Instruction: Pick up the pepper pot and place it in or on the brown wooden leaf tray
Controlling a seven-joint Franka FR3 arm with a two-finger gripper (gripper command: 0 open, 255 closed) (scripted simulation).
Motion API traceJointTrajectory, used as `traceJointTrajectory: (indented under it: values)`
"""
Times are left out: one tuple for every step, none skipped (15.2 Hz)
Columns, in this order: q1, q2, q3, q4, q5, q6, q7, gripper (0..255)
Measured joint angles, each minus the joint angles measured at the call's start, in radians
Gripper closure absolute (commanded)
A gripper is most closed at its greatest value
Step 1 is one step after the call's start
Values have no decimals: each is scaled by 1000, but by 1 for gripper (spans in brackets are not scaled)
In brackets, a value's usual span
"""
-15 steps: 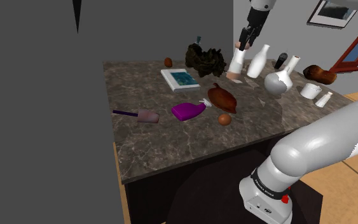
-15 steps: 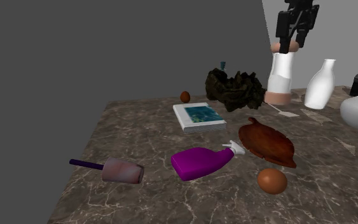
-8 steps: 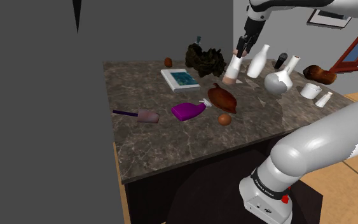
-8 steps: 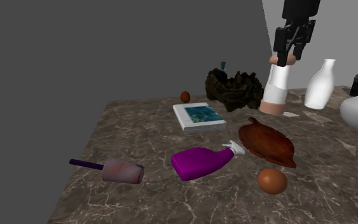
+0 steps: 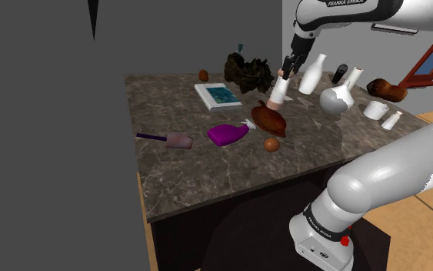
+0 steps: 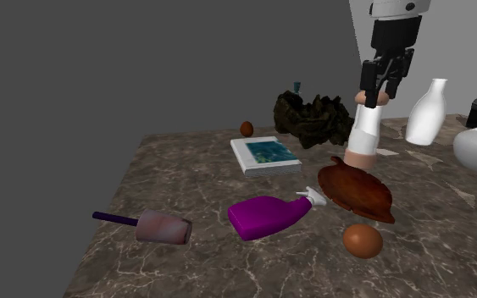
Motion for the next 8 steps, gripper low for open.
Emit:
traceJointTrajectory:
  values:
    - [-1, -1, -1, -15, -2, 14, 1, 255]
    - [-1, -2, -1, -29, -3, 27, 5, 255]
    - [-1, 5, -3, -35, -3, 40, 5, 255]
    - [-2, 8, -5, -47, -4, 55, 5, 255]
    - [-3, 6, -6, -62, -6, 67, 7, 255]
    - [-4, 6, -7, -74, -7, 80, 9, 255]
    - [-4, 7, -7, -90, -9, 96, 13, 255]
    - [-5, 11, -9, -100, -9, 110, 13, 255]
